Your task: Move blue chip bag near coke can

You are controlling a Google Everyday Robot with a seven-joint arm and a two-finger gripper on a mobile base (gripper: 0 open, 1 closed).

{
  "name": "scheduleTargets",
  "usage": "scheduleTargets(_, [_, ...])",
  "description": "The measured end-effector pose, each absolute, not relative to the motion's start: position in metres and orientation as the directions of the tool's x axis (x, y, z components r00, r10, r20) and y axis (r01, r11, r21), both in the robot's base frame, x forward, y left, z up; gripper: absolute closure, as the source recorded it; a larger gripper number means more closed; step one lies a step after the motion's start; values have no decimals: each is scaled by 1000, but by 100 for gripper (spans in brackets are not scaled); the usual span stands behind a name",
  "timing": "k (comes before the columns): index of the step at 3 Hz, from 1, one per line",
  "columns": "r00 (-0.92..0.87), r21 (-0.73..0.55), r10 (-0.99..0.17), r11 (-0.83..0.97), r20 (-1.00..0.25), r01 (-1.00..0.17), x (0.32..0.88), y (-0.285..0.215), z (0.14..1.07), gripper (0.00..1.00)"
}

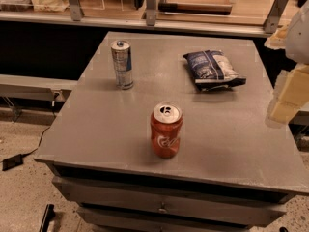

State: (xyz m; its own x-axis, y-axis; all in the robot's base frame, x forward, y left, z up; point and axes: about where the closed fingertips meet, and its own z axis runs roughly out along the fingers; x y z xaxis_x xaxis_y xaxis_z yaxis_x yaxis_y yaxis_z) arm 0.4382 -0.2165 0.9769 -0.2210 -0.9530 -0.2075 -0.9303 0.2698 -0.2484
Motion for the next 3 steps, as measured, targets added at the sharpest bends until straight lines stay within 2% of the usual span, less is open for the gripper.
scheduleTargets(1, [-221, -249, -953, 270, -208, -930, 438, -216, 977, 0])
scheduleTargets(2, [-194, -309, -958, 255, -213, -916, 468, -227, 976, 0])
scheduleTargets(3, [-163, -414, -960, 247, -229, -876, 550, -253, 968, 0])
